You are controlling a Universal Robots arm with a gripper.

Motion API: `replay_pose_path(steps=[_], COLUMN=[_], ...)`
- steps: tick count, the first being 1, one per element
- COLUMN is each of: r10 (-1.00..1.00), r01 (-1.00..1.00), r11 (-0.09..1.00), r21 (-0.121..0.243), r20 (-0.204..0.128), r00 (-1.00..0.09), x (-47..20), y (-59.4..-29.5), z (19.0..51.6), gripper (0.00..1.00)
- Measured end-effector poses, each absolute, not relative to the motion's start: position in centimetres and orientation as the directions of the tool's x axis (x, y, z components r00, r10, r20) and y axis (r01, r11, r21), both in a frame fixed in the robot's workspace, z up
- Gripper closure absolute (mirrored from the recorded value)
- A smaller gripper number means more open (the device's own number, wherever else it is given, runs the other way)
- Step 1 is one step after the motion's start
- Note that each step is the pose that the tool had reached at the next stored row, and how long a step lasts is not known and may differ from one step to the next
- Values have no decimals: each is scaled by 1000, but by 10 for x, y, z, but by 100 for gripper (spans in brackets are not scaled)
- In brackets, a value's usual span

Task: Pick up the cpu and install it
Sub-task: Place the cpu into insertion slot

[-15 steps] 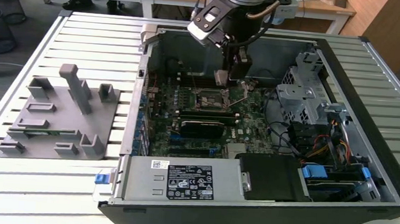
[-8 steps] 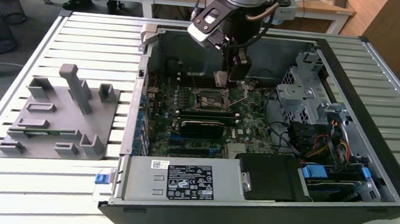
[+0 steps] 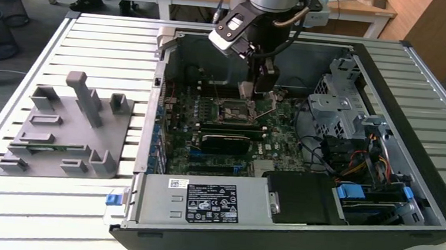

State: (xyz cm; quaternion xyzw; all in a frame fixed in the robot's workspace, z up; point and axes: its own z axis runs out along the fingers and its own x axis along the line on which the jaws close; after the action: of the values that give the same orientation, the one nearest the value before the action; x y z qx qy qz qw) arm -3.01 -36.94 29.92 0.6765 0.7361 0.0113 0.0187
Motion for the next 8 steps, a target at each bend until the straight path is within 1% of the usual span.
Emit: replay_pose_path(steps=[8], r10=[996], r01=[996], r11=[84], r21=[42], r20=[-12], r00=[-84], x=[-30], y=[-369], z=[293], gripper=[47])
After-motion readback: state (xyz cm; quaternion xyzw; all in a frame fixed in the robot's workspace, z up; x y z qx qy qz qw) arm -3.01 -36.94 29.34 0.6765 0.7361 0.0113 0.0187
